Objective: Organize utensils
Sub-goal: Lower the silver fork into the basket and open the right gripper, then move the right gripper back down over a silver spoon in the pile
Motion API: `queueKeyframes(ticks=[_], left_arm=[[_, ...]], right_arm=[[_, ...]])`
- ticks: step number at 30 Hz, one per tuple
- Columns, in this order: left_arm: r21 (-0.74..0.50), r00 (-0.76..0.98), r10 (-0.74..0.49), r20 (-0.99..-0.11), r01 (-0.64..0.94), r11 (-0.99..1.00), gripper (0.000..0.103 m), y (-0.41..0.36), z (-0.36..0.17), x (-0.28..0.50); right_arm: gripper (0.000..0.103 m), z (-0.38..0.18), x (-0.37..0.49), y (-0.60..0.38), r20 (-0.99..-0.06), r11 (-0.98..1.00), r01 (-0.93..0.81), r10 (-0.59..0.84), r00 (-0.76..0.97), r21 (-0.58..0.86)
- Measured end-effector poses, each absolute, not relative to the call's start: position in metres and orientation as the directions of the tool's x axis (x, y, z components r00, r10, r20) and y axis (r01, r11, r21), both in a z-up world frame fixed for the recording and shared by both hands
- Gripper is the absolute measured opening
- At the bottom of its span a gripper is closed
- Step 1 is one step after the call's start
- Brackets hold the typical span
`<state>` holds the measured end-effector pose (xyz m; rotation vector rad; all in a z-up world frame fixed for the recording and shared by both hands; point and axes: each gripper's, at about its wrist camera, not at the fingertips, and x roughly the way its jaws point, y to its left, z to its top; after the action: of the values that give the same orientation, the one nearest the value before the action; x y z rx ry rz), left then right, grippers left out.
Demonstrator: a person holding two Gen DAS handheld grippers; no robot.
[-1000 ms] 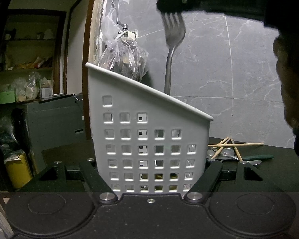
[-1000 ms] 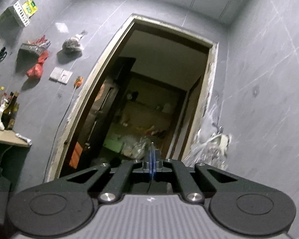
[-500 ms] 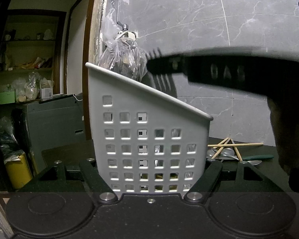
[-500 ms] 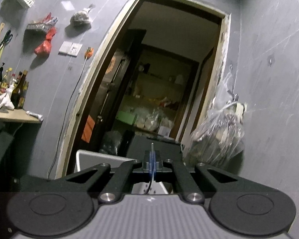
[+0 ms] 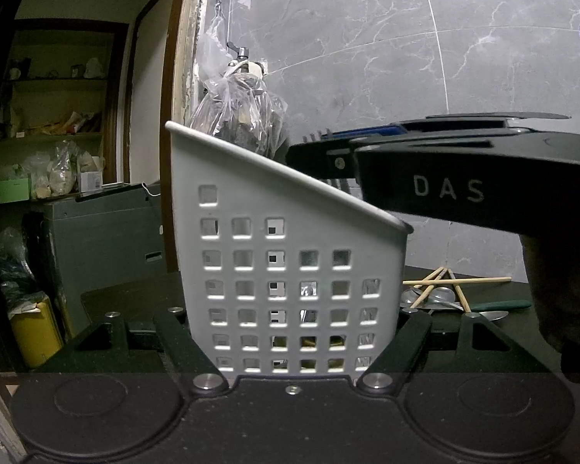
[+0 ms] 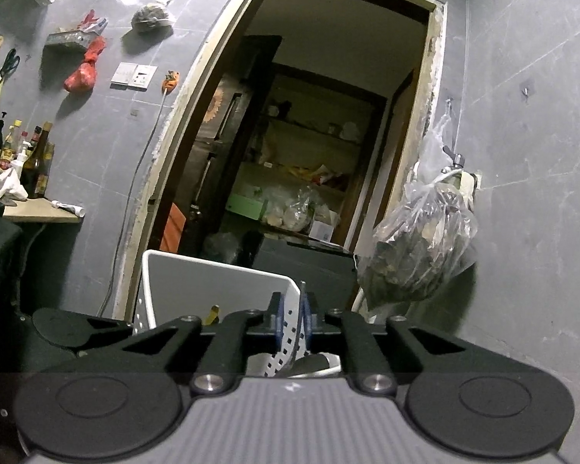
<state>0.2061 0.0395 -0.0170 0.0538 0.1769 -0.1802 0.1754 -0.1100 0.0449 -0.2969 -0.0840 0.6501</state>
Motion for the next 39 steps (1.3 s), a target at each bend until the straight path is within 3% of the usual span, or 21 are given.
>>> queueKeyframes(ticks=[2, 6, 8, 14, 19, 23, 32, 39], left_arm=[[0.037, 0.968, -0.174, -0.180, 0.183, 0.982, 0.076, 0.039, -0.017, 0.206], [0.038, 0.968, -0.173, -0.180, 0.183, 0.982, 0.076, 0.039, -0.017, 0.206], [0.038, 0.968, -0.174, -0.180, 0.183, 0.982, 0.076, 0.040, -0.017, 0.206], [0.037, 0.968, -0.174, -0.179, 0.183, 0.982, 0.076, 0.040, -0.017, 0.206], [0.038, 0.968, -0.173, -0.180, 0.183, 0.982, 0.076, 0.040, -0.017, 0.206], [0.037, 0.968, -0.174, -0.180, 0.183, 0.982, 0.076, 0.040, -0.017, 0.206], [0.038, 0.968, -0.174, -0.180, 0.183, 0.982, 0.076, 0.040, -0.017, 0.206], [0.038, 0.968, -0.173, -0.180, 0.183, 0.982, 0.076, 0.040, -0.017, 0.206]], right_arm=[[0.030, 0.045, 0.176, -0.111, -0.014, 0.759, -0.581, 0.604, 0.797, -0.294], [0.046, 0.048, 0.178, -0.116, -0.009, 0.767, -0.580, 0.601, 0.799, -0.275], [0.067, 0.050, 0.177, -0.120, 0.009, 0.777, -0.571, 0.594, 0.804, -0.266], [0.092, 0.061, 0.175, -0.150, 0.082, 0.849, -0.476, 0.504, 0.860, -0.229], [0.101, 0.061, 0.180, -0.184, 0.076, 0.914, -0.371, 0.387, 0.919, -0.166], [0.103, 0.052, 0.188, -0.204, 0.010, 0.942, -0.312, 0.316, 0.949, -0.126], [0.103, 0.016, 0.226, -0.241, -0.339, 0.986, -0.166, 0.146, 0.929, -0.030], [0.103, -0.012, 0.237, -0.247, -0.490, 0.983, -0.181, 0.141, 0.860, -0.034]])
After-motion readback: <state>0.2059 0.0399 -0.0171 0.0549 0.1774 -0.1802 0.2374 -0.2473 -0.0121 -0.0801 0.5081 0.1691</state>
